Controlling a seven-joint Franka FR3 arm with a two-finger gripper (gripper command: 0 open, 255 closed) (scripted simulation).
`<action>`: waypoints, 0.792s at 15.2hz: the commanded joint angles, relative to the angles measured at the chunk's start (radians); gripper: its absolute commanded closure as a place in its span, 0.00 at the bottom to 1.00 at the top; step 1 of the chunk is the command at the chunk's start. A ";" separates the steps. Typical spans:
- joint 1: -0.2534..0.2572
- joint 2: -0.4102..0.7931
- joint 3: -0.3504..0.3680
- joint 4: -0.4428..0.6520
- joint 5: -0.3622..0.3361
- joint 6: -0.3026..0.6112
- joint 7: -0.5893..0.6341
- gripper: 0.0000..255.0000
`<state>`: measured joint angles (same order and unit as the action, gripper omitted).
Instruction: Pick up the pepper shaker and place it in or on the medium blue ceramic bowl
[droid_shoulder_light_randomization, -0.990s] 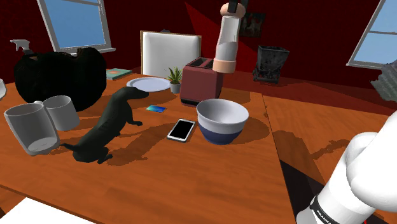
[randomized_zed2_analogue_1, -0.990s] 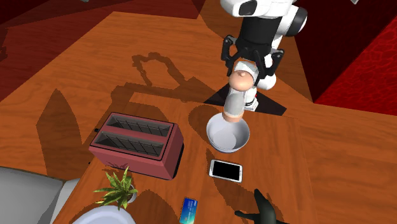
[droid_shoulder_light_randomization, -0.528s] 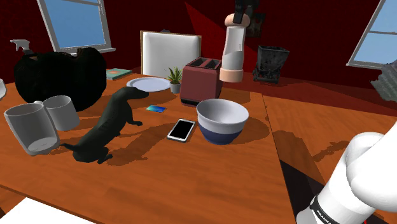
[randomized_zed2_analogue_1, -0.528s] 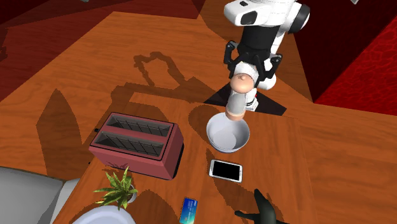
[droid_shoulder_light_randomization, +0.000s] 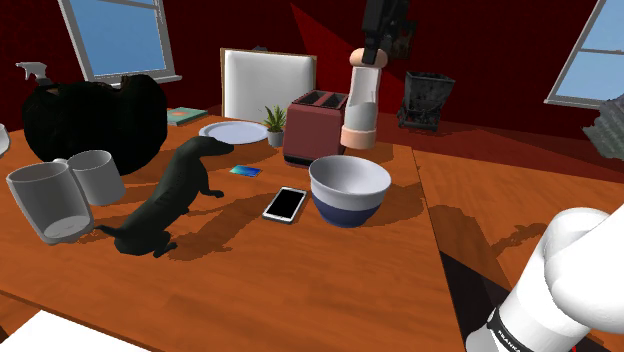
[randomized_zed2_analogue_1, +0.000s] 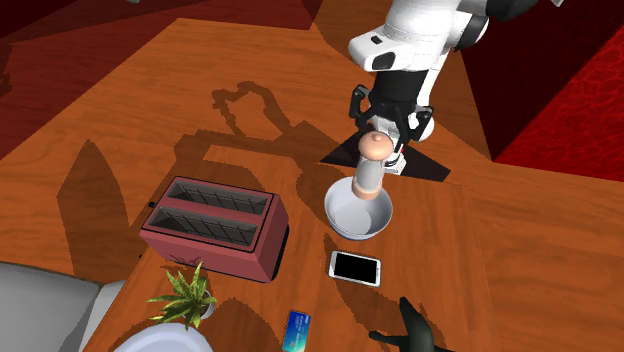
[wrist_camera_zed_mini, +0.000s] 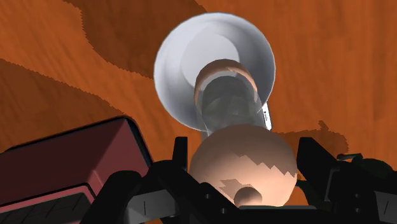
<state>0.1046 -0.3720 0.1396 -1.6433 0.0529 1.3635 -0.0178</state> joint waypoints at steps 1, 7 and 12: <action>0.001 -0.019 -0.001 -0.051 0.002 0.032 -0.002 1.00; 0.003 -0.062 -0.002 -0.176 0.007 0.115 -0.006 1.00; 0.005 -0.094 -0.001 -0.283 0.010 0.190 -0.010 1.00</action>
<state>0.1087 -0.4586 0.1370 -1.9002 0.0621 1.5339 -0.0286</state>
